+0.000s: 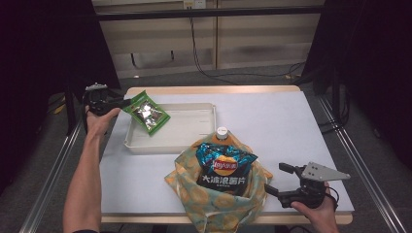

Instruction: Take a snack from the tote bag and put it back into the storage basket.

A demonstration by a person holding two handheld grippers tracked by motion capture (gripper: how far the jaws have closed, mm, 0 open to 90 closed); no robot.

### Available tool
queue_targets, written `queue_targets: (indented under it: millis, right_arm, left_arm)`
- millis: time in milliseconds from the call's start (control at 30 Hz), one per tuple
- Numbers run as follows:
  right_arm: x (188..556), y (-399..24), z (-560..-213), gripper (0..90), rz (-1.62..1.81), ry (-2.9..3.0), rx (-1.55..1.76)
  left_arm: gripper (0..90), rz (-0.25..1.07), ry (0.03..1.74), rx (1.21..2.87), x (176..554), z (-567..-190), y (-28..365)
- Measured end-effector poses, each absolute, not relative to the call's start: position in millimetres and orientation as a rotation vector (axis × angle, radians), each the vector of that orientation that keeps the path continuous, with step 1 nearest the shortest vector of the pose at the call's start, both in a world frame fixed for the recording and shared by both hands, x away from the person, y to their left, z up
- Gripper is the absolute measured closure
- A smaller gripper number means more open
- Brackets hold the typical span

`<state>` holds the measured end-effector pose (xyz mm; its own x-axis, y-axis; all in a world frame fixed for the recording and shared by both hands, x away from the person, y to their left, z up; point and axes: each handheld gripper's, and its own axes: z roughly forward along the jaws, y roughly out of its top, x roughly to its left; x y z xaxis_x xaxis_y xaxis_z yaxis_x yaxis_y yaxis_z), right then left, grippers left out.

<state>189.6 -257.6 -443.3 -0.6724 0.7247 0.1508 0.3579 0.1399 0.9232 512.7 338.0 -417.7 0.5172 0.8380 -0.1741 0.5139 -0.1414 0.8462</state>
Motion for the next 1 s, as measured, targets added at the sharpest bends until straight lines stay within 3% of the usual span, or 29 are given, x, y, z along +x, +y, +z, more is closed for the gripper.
queue_targets:
  millis: [133, 300, 467, 1000]
  right_arm:
    - [190.4, -257.9, -443.7, 8.5, 1.539, 2.093, 1.047]
    - [190.5, -257.4, -443.6, 8.5, 1.535, 2.093, 1.04]
    - [189.4, -255.7, -443.0, 8.5, 1.534, 2.106, 1.033]
    - [189.5, -256.6, -443.5, 8.5, 1.529, 2.117, 1.032]
  left_arm:
    - [49.0, 0.432, 1.082, 1.814, 502.9, -411.9, 328.6]
    - [53.6, 0.399, 1.018, 1.857, 489.4, -408.4, 318.5]
    - [90.0, 0.291, 0.929, 1.904, 479.4, -414.2, 302.9]
    - [90.0, 0.138, 0.869, 2.166, 485.1, -441.0, 262.4]
